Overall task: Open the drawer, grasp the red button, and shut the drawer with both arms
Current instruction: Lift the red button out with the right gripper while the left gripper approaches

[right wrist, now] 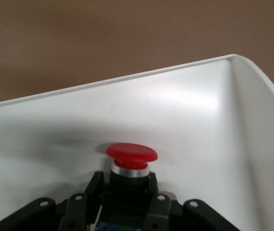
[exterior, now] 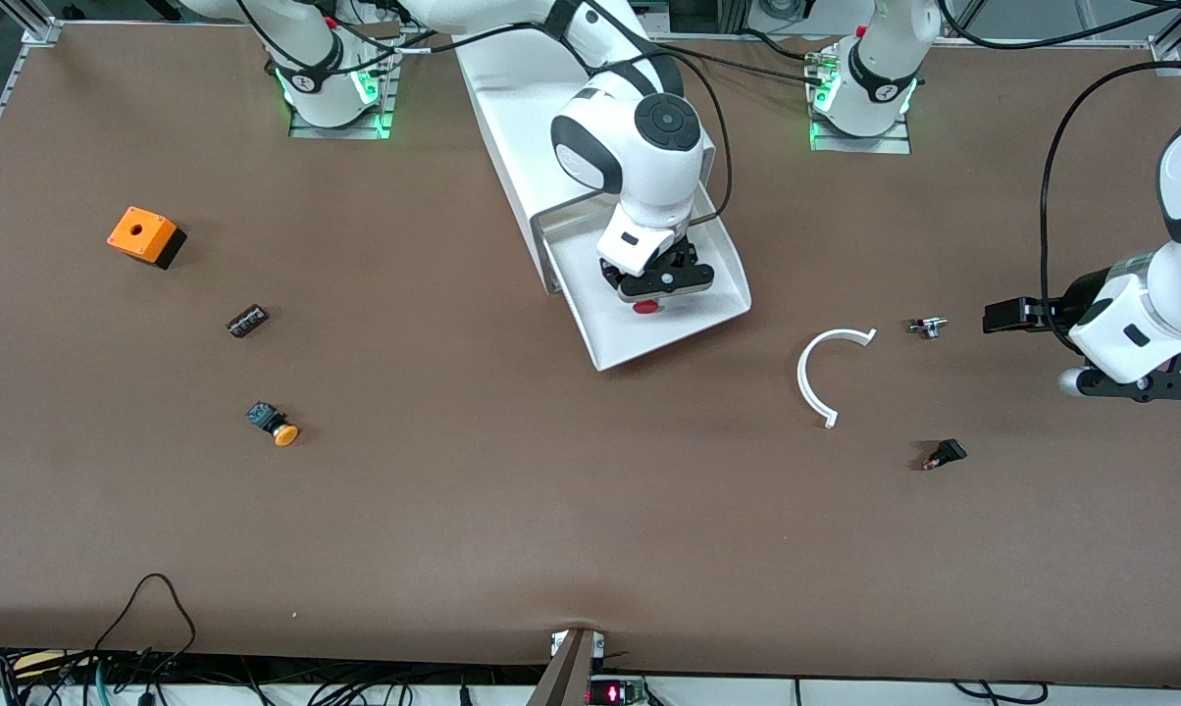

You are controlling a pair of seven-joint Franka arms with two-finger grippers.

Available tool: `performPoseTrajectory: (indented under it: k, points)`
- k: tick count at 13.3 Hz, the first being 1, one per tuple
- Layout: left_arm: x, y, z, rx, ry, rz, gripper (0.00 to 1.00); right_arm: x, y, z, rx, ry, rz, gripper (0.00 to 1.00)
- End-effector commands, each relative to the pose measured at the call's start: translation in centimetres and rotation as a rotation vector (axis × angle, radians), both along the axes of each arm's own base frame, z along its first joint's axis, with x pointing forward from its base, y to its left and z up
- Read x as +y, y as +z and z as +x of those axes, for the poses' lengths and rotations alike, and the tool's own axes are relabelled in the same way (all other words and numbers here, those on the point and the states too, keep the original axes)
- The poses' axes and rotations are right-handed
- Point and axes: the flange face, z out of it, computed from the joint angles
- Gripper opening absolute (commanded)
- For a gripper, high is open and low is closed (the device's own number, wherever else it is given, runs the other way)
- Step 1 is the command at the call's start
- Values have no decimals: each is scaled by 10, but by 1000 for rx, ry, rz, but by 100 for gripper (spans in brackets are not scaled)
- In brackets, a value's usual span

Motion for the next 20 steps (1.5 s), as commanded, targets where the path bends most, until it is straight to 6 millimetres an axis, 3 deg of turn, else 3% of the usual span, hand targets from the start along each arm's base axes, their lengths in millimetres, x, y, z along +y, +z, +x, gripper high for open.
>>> performPoseTrajectory:
  k: [1, 2, 5, 8, 11, 14, 17, 20]
  points:
    - [1, 7, 0, -9, -14, 27, 100, -3, 22, 8, -30, -4, 6, 0]
    - [1, 8, 0, -10, -13, 27, 100, -10, 31, 15, -20, -20, 9, 0]
    - [-1, 8, -1, -9, -13, 26, 100, -51, 87, 52, 0, -12, 65, 0]
    - [-12, 6, 0, -6, 29, 26, 100, -128, 131, 106, 58, 48, 102, 0]
    - [-64, 0, -4, 9, 117, 45, 100, -207, 160, 145, 111, 122, 127, 0]
    - [-133, -30, -1, 5, 184, 39, 100, -284, 187, 175, 105, 221, 134, 0]
    - [-201, -82, -10, -75, 241, 22, 100, -343, 192, 192, 128, 286, 120, 0]
    - [-244, -128, -13, -107, 309, -5, 100, -403, 199, 206, 139, 358, 118, 0]
